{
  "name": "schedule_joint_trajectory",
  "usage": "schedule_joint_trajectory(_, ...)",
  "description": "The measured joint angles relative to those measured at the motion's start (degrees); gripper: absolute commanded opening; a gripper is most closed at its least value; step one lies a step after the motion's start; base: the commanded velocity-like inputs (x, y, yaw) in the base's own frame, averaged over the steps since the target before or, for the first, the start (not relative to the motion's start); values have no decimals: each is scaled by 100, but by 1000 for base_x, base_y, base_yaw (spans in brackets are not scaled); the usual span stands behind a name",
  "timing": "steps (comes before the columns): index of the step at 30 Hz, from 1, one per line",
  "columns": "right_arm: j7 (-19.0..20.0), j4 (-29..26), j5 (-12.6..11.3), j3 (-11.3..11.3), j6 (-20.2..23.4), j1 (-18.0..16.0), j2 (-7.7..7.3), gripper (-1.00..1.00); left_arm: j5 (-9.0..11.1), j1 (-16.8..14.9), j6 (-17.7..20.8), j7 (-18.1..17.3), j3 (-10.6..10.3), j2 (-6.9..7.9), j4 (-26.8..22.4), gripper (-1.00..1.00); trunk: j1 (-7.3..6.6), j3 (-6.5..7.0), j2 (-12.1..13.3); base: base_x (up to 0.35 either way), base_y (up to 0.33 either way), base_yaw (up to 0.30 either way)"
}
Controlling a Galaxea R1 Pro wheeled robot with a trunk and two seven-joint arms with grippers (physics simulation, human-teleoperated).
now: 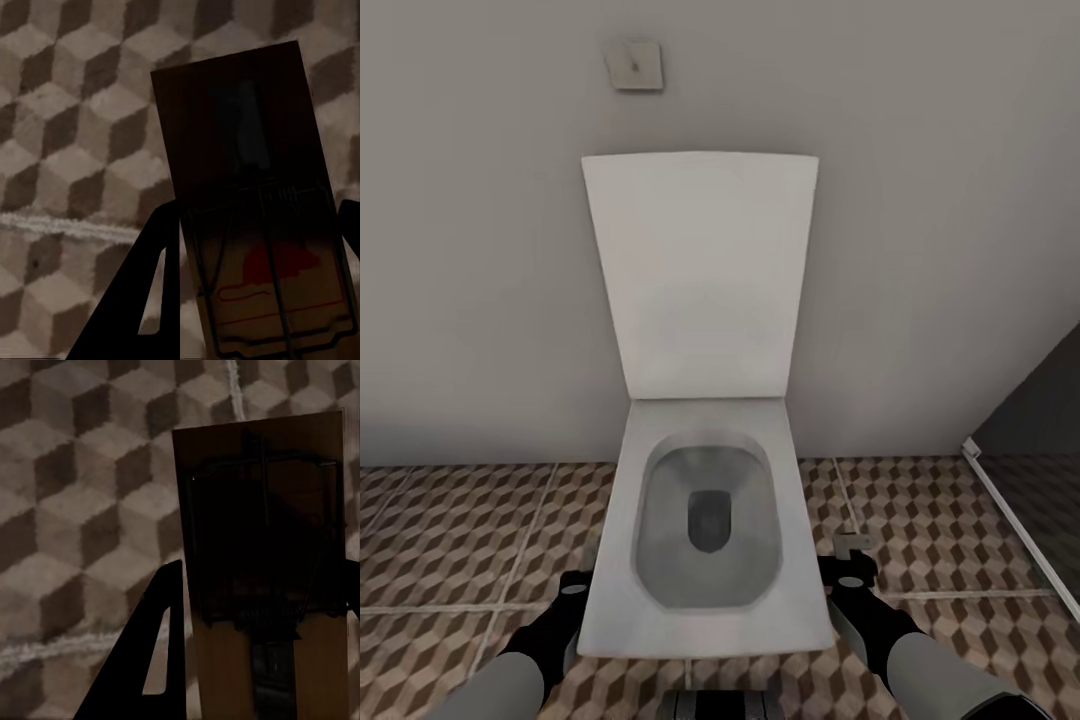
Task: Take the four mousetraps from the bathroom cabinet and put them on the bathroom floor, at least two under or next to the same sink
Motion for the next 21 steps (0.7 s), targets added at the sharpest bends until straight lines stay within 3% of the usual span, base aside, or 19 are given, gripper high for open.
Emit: schedule_joint_trajectory(21,-7,12,-27,-10,20,0,-41,-100,20,4,-6,12,-1,65,-96,-100,55,-466,-28,0,0,0)
